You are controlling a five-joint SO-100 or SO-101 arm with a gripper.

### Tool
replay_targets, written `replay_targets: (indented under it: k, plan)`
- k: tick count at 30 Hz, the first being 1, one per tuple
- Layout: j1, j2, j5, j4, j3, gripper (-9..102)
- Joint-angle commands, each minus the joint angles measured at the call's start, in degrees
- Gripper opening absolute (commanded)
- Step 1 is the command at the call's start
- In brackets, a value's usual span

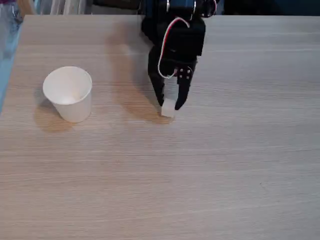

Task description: Grasp a block and put it in the bin.

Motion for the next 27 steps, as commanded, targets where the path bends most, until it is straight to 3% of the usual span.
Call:
replay_targets:
  k: [1, 13, 27]
  plan:
    - [0.2, 5.0, -2.0, -0.4, 0.0, 3]
    - [4.9, 14.2, -8.6, -0.9, -2.3, 4]
    - [16.5, 6.9, -11.9, -3.7, -14.6, 4]
